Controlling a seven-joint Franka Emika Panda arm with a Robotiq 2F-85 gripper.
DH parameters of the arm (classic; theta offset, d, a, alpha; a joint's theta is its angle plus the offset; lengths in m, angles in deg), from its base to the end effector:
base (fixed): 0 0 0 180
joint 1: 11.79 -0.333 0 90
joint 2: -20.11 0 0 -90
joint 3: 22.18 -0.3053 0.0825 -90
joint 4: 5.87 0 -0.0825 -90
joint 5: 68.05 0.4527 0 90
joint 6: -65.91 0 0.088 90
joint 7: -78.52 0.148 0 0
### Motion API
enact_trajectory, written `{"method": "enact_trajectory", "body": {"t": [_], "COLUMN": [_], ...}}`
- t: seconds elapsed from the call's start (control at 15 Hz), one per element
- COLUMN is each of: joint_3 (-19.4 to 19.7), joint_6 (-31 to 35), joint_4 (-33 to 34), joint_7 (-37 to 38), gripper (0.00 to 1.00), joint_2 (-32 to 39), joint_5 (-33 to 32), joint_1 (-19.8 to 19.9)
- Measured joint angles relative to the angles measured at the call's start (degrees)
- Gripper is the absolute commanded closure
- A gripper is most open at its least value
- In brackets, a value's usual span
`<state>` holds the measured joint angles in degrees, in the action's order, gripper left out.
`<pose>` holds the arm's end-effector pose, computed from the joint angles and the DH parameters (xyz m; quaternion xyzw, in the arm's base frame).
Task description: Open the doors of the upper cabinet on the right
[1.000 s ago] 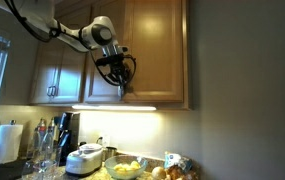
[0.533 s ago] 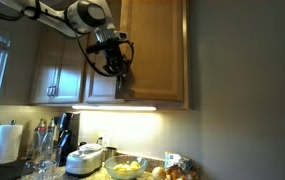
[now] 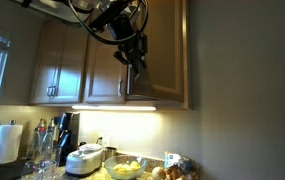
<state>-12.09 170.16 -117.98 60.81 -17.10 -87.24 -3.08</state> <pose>0.4042 -0.2086 0.7344 0.9624 -0.0058 0.2005 0.1835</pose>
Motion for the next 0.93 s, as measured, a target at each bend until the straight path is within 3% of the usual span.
{"method": "enact_trajectory", "body": {"t": [0.33, 0.93], "joint_3": [-1.52, -4.9], "joint_6": [-2.53, -6.93], "joint_4": [-1.74, -6.59], "joint_7": [0.54, -11.06], "gripper": [0.02, 0.0], "joint_2": [0.47, 0.24], "joint_5": [-7.35, -8.54], "joint_1": [0.48, -6.06]}}
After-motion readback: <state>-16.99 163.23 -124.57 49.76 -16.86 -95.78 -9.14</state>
